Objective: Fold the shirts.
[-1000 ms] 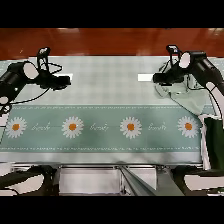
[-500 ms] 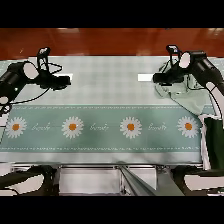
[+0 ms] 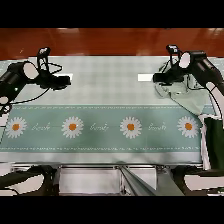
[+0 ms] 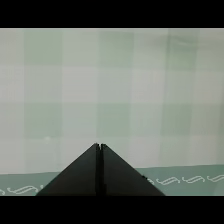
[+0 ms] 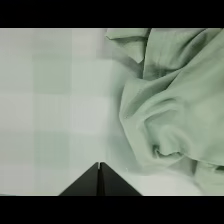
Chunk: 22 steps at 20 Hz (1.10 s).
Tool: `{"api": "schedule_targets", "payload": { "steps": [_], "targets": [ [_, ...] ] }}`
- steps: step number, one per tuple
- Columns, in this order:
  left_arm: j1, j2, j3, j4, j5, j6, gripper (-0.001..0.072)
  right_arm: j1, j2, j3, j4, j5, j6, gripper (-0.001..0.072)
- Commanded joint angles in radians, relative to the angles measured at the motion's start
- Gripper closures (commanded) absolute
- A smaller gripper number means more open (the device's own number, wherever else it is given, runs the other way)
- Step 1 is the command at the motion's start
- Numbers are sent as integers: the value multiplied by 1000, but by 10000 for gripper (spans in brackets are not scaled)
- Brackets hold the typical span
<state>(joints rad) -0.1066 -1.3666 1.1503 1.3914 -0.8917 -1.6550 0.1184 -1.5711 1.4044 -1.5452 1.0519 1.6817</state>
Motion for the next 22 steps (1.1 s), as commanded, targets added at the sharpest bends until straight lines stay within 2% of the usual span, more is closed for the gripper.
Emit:
{"api": "schedule_targets", "payload": {
  "steps": [1, 2, 3, 4, 5, 7, 10, 11, 12, 13, 15, 17, 22],
  "targets": [
    [0, -2, 0, 0, 5, 0, 689, 0, 0, 1, 19, -48, 1, 680],
    [0, -2, 0, 0, -7, 0, 674, 0, 0, 1, 19, -47, 0, 680],
    [0, -2, 1, 0, -27, -1, 572, 0, 2, 1, 16, -45, -1, 680],
    [0, -2, 2, 0, -58, 0, 363, 0, 4, 1, 17, -50, -19, 679],
    [0, -1, 2, 0, -90, 0, 207, 0, 11, 1, 15, -66, -45, 679],
    [0, 10, 2, 0, -145, 3, 204, 0, 24, 1, 15, -87, -58, 680],
    [-21, 71, 2, -3, -161, 4, 204, 0, 42, 1, 6, -122, -60, 678],
    [-29, 104, 2, -3, -162, 5, 204, -2, 50, 1, -16, -146, -59, 648],
    [-37, 141, 1, -3, -162, 14, 203, -5, 61, 1, -44, -178, -60, 447],
    [-43, 187, -3, -3, -163, 31, 203, -11, 73, 1, -90, -206, -59, 314],
    [-51, 280, -40, -2, -165, 38, 203, -37, 97, 1, -248, -251, -51, 304],
    [-52, 368, -118, -3, -167, 32, 203, -114, 94, 10, -307, -256, -33, 304],
    [-51, 483, -334, -39, -151, 6, 203, -372, 21, 11, -132, -251, -70, 303]
  ]
}}
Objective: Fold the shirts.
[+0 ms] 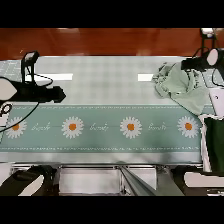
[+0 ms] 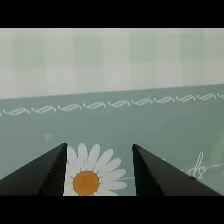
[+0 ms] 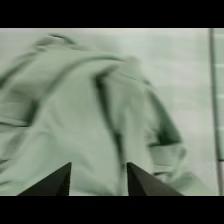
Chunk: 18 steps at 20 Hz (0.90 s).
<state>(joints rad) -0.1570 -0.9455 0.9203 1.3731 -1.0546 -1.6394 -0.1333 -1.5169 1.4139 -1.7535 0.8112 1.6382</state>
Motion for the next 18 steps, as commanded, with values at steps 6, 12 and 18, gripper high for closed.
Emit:
{"api": "schedule_targets", "payload": {
  "steps": [6, 12, 18],
  "targets": [
    [-1, 53, -153, -64, 92, -35, 203, -172, -205, 11, 281, -22, -139, 303],
    [-1, 53, -153, -64, 102, -35, 203, -172, -325, 89, 438, 35, -178, 446],
    [122, 80, -99, 23, 99, -31, 203, -172, -201, 261, 530, 183, -266, 680]
  ]
}}
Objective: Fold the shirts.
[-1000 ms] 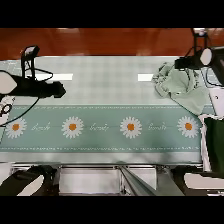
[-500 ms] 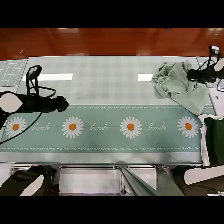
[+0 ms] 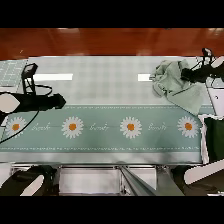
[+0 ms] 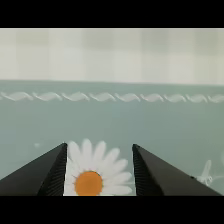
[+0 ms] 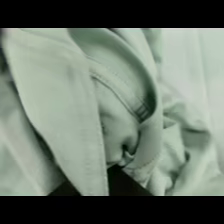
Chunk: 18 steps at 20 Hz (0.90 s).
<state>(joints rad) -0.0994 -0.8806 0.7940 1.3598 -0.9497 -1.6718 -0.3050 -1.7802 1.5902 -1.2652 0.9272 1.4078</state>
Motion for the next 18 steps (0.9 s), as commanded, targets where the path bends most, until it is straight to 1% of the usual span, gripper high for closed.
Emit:
{"api": "schedule_targets", "payload": {
  "steps": [1, 2, 5, 8, 10, 12, 15, 17, 18],
  "targets": [
    [97, 27, 41, 36, -19, 1, 203, 0, 116, 127, 43, 70, -41, 681],
    [119, 42, 50, 36, -29, 1, 203, 7, 169, 164, 42, 70, -45, 681],
    [163, 115, 51, 37, -36, 1, 203, 48, 341, 265, 31, 81, -98, 681],
    [196, 195, 51, 36, -63, -25, 204, 117, 504, 312, -6, 92, -117, 681],
    [195, 238, 51, 35, -108, -24, 204, 172, 599, 325, -26, 102, -129, 681],
    [192, 268, 50, 18, -166, 1, 204, 238, 677, 330, -59, 125, -132, 680],
    [192, 293, 49, -34, -216, 42, 204, 351, 750, 330, -93, 217, -132, 681],
    [192, 301, 49, -76, -220, 67, 204, 442, 757, 330, -100, 341, -126, 681],
    [192, 303, 49, -83, -219, 66, 204, 491, 749, 320, -100, 401, -117, 681]
  ]
}}
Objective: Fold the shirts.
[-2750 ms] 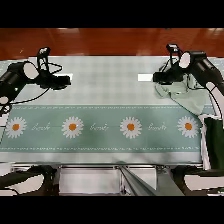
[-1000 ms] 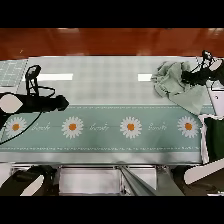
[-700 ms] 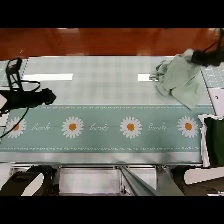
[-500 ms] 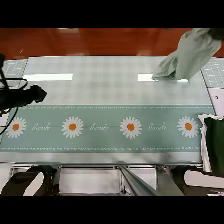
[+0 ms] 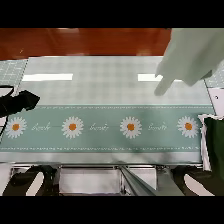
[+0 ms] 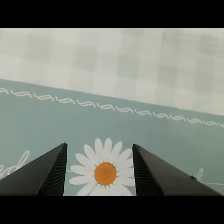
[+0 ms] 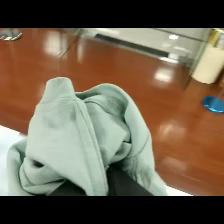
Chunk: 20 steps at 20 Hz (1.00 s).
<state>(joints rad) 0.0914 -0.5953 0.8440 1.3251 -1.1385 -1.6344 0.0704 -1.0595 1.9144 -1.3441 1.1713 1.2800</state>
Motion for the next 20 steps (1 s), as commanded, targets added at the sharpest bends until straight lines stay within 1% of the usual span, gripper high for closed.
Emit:
{"api": "schedule_targets", "payload": {
  "steps": [1, 3, 4, 7, 9, 11, 14, 16, 17, 18, 20],
  "targets": [
    [2, 19, -1, -51, -29, 29, 204, 176, 17, -23, -24, 208, 24, 681],
    [2, 22, -1, -51, -25, 34, 204, 301, -18, -80, -29, 251, 57, 681],
    [2, 22, -1, -51, -25, 48, 204, 368, -38, -123, -29, 246, 80, 681],
    [2, 22, -1, -51, -25, 56, 204, 533, -130, -252, -28, 206, 154, 681],
    [2, 21, -1, -51, -25, 56, 204, 620, -218, -335, -25, 128, 203, 680],
    [2, 21, -1, -51, -25, 56, 204, 684, -327, -383, 1, 17, 246, 680],
    [2, 21, -1, -51, -25, 56, 204, 733, -503, -385, 116, -140, 272, 675],
    [2, 21, -6, -56, -24, 55, 204, 743, -587, -385, 256, -208, 256, 302],
    [2, 21, -14, -66, -22, 55, 204, 738, -604, -384, 319, -211, 239, 303],
    [1, 19, -27, -71, -21, 55, 204, 726, -604, -383, 341, -206, 235, 303],
    [2, 14, -50, -124, -17, 48, 204, 655, -573, -355, 341, -146, 235, 305]
  ]
}}
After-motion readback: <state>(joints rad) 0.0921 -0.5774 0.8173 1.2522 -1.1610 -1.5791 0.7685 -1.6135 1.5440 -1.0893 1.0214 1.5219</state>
